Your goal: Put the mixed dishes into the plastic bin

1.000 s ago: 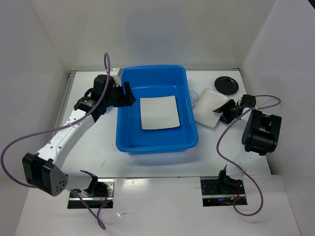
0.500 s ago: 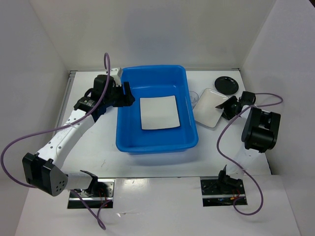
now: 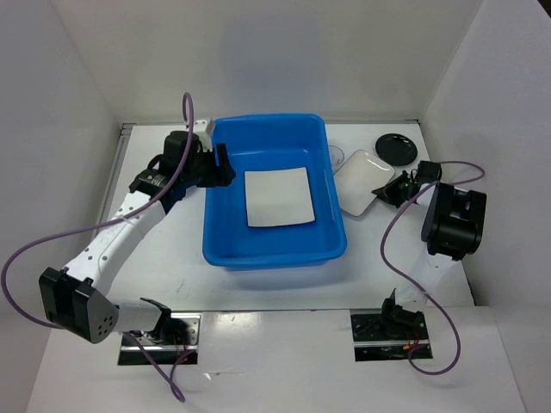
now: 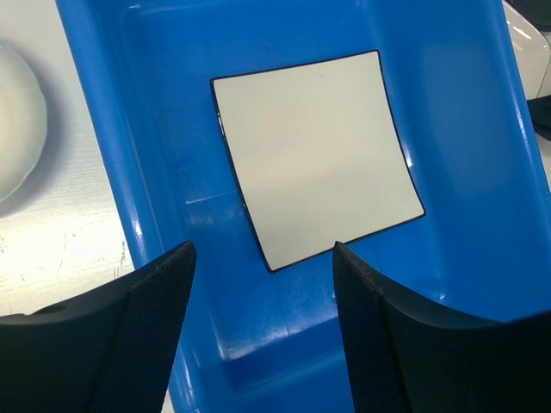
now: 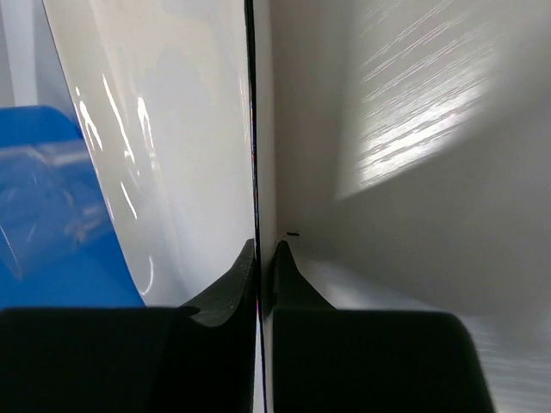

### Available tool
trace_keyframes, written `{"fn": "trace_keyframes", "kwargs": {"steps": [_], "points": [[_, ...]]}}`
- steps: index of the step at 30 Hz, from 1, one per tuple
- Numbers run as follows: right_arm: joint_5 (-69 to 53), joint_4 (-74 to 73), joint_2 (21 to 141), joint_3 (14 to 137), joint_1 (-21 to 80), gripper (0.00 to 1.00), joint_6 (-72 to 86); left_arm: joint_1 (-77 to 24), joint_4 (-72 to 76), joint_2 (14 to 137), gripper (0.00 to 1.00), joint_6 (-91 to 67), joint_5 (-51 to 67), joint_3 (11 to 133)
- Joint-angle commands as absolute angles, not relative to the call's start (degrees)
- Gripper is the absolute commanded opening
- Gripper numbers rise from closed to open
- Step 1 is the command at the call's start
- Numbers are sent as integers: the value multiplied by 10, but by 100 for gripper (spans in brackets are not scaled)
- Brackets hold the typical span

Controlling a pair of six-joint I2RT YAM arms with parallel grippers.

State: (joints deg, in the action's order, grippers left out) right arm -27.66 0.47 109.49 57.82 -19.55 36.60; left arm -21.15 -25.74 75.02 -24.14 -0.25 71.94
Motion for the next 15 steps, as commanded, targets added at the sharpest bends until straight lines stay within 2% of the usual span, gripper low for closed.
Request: {"fn": "trace_keyframes", "kwargs": {"steps": [1,15], "points": [[-242,-35,1119,583,-188,0,348,-212,-250,736,72,-233,-11,726],[-137,-91,997,583,-188,0,331,-207,-250,736,72,-233,-11,726]]}}
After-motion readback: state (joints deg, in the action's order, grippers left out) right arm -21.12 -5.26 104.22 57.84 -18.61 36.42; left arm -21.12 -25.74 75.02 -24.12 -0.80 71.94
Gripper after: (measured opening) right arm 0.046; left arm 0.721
